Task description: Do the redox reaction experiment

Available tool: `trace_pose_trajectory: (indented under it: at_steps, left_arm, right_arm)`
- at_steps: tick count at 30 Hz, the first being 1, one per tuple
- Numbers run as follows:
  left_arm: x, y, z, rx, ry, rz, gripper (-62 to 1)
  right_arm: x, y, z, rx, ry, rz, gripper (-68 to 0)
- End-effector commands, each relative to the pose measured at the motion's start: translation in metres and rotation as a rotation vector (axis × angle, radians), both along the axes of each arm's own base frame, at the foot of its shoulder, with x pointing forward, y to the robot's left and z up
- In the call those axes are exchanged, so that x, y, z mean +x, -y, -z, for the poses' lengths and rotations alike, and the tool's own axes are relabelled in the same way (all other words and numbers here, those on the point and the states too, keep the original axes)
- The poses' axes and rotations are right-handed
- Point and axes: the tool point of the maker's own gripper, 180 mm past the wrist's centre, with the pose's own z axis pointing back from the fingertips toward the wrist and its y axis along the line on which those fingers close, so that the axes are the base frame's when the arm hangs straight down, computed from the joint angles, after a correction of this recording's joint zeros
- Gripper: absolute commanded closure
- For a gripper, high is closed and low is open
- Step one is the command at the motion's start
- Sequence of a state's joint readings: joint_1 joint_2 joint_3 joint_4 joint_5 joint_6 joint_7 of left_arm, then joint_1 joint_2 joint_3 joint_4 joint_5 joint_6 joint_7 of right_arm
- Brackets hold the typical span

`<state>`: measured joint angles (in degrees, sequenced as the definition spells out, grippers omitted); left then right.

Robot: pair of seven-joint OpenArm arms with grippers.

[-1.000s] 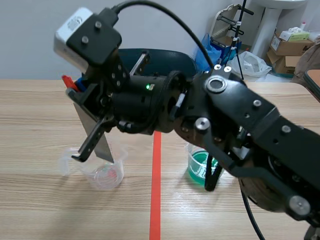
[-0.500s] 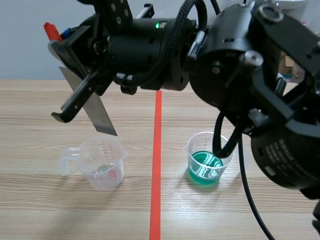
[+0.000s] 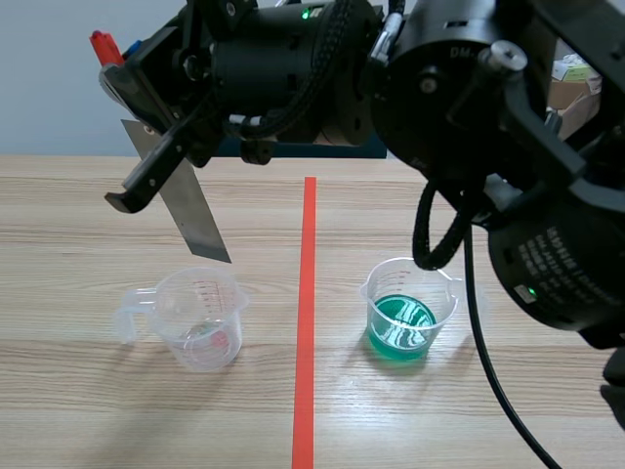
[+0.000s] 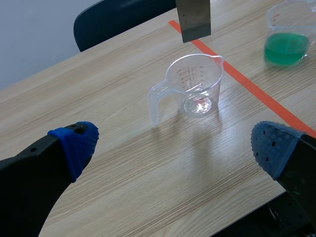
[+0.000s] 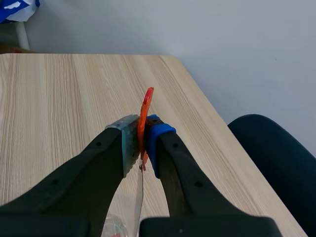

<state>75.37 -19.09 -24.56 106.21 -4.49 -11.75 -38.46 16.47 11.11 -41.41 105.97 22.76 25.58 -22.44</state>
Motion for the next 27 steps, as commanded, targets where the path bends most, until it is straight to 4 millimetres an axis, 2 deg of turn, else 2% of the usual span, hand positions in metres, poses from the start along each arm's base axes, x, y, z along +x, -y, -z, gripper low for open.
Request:
trace_pose_trajectory:
  at_steps: [1,27]
  left_arm:
    - [0.0021,0.0025,-0.0067,-0.015,0.028,0.003,-62.3]
    - [0.0021,0.0025,-0.0067,-0.015,0.028,0.003,-62.3]
  right_arm:
    - [0.0007,0.0001,-0.0108,0.027,0.022,-0.003,-0.6]
    - [-0.0033,-0.0017,-0.0131,0.060,-0.010,-0.024,-0.6]
